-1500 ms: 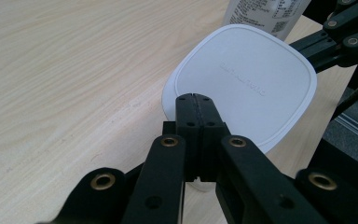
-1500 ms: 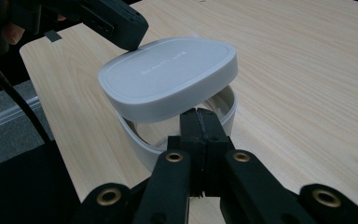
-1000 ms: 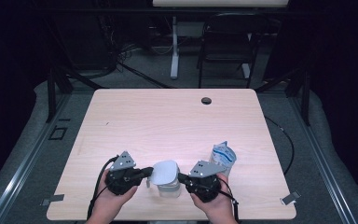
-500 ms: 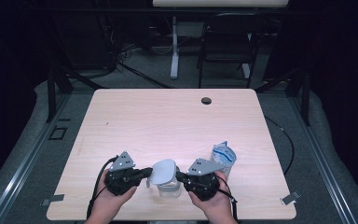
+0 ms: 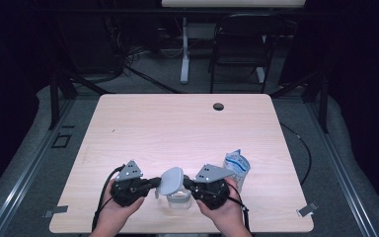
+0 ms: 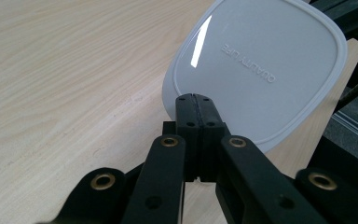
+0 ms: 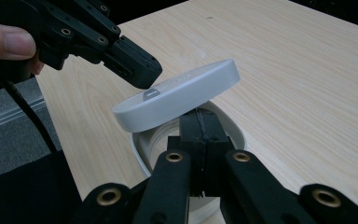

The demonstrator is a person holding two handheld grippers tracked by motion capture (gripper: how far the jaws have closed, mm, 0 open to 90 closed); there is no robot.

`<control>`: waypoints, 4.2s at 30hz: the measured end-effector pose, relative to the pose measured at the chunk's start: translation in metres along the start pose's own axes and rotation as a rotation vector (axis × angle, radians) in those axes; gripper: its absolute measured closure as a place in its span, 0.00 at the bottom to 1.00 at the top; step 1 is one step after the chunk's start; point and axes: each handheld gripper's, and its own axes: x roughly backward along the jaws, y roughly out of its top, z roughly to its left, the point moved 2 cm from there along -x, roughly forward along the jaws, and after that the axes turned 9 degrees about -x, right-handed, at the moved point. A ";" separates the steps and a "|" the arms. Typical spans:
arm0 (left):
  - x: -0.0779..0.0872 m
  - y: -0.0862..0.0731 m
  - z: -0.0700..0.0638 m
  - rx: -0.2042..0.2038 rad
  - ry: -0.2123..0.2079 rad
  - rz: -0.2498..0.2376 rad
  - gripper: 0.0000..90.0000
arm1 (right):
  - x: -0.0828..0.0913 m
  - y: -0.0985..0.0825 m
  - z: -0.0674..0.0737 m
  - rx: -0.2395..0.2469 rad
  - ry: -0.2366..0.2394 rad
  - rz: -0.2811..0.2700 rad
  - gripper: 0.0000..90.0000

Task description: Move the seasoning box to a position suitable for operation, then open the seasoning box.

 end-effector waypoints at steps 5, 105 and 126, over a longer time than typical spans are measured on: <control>0.000 -0.002 0.001 0.003 0.003 0.001 1.00 | -0.001 0.001 0.001 0.000 0.000 0.000 1.00; 0.027 -0.048 0.020 0.051 0.049 -0.012 0.86 | 0.029 -0.029 -0.004 0.009 -0.087 -0.013 0.76; 0.025 -0.056 0.026 0.072 0.063 -0.040 0.72 | 0.048 -0.054 -0.030 -0.060 -0.119 -0.013 0.70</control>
